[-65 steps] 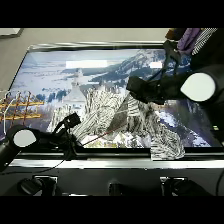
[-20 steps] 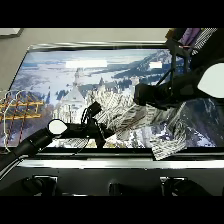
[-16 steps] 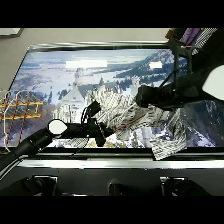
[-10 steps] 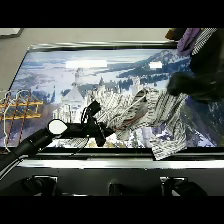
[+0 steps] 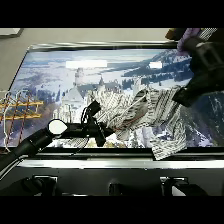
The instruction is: Fold the clothes and pants, and hang the long-sleeved shirts on hangers.
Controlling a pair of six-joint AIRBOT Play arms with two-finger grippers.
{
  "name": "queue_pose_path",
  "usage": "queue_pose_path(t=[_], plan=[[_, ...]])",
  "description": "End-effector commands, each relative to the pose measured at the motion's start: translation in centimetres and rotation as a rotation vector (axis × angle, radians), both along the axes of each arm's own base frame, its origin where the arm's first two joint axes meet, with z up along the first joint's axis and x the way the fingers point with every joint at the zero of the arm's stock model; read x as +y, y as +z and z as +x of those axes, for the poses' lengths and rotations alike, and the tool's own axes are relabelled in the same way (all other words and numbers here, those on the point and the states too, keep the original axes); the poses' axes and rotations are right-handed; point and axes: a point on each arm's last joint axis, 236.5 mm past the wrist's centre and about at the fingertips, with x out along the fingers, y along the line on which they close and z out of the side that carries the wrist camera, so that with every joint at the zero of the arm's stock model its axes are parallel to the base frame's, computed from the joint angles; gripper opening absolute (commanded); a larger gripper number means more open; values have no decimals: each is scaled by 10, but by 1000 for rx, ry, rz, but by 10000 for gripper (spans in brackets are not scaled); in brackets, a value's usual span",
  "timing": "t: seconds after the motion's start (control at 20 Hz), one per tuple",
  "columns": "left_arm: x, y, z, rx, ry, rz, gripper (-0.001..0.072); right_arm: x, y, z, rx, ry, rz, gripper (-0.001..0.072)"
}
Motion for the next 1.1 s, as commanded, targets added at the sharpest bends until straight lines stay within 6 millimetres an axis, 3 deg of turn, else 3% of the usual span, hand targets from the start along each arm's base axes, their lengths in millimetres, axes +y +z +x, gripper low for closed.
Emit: queue_pose_path(t=[0.0, 0.35, 0.4, 0.45, 0.55, 0.65, 0.75, 0.8, 0.9, 0.95, 1.05], plan=[[0, 0, 0, -1, -1, 0, 25, 36, -23, 15, -15, 346, -20, 666], [0, 0, -2, 4, -9, 0, 25, 46, -59, 35, 45, 424, 5, 665], [0, 0, -2, 5, -10, 0, 25, 49, -64, 35, 63, 430, 21, 649], [0, 0, -2, 5, -10, 0, 25, 53, -69, 32, 88, 442, 42, 589], [0, 0, -2, 5, -9, 0, 25, 55, -78, 29, 133, 453, 57, 576], [0, 0, -2, 5, -9, 0, 26, 55, -83, 25, 163, 460, 60, 427], [0, 0, -2, 5, -9, 0, 26, 54, -84, 14, 203, 475, 61, 123], [0, 0, -2, 5, -9, 0, 27, 53, -85, 7, 231, 485, 63, 31], [0, 0, -1, 12, -1, -1, 36, 53, -84, 3, 244, 491, 64, 28], [2, 0, 1, 37, 24, -6, 123, 54, -83, 3, 241, 492, 67, 27], [8, 0, 10, 124, 105, -26, 383, 53, -79, 2, 227, 491, 62, 25]])
